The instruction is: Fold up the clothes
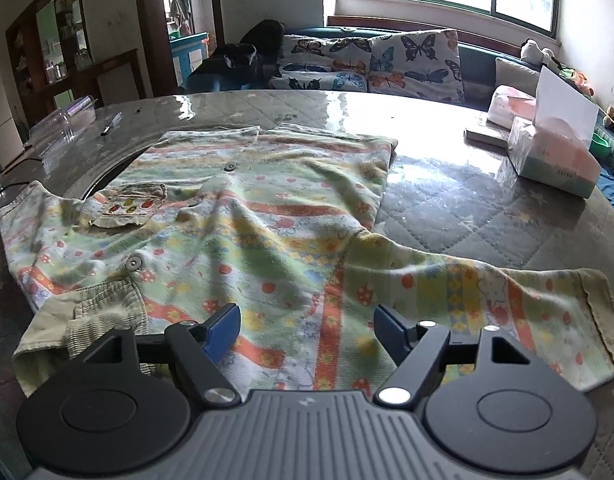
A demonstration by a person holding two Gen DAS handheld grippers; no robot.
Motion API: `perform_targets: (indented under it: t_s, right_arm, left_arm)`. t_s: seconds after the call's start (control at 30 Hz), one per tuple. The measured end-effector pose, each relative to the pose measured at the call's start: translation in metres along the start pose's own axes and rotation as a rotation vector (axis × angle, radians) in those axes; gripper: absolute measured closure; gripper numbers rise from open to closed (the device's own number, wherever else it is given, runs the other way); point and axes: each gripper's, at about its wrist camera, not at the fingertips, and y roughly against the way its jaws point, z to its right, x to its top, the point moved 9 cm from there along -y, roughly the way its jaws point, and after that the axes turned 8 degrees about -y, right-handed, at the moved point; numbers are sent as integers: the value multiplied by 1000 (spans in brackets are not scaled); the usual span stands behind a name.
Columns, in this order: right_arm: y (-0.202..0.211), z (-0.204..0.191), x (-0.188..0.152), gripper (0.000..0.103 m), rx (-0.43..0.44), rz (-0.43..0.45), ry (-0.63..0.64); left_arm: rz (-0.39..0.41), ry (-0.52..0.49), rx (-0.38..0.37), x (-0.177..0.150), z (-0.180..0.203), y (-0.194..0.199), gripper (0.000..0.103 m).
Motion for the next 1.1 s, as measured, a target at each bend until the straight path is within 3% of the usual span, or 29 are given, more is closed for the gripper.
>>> perform_targets:
  t_s: [0.1,0.23,0.47,0.6,0.7,0.83,1.0,1.1]
  right_arm:
    - [-3,3,-2,27,-9,-5,-10]
    - [-3,8,-3,27,-19,-1,-11]
    - [-4,9,-6,19,-25,4,9]
    - [-5,8,-5,16,-16,7,12]
    - [-3,7,-4,16,-13,7,11]
    - [1,9,-4,16,-12,15,0]
    - [5,11,-1,16,-17,28,-5]
    - [4,13,0,17,-22,33,-9]
  left_arm:
    - [-11,-18,-57,3,27,-11,92]
    - [-37,-51,-46,-1,42,-28,92]
    - [-42,-62,148,-10,3,-30,91]
    - [-33,-43,154,-15,-14,-24,91]
    - [-70,-33,172,-12,-11,-23,91]
    - [-44,-41,55,-3,24,-9,91]
    - [-9,-123,-190,2,102,10,91]
    - [-16,-171,-279,0,141,7,91]
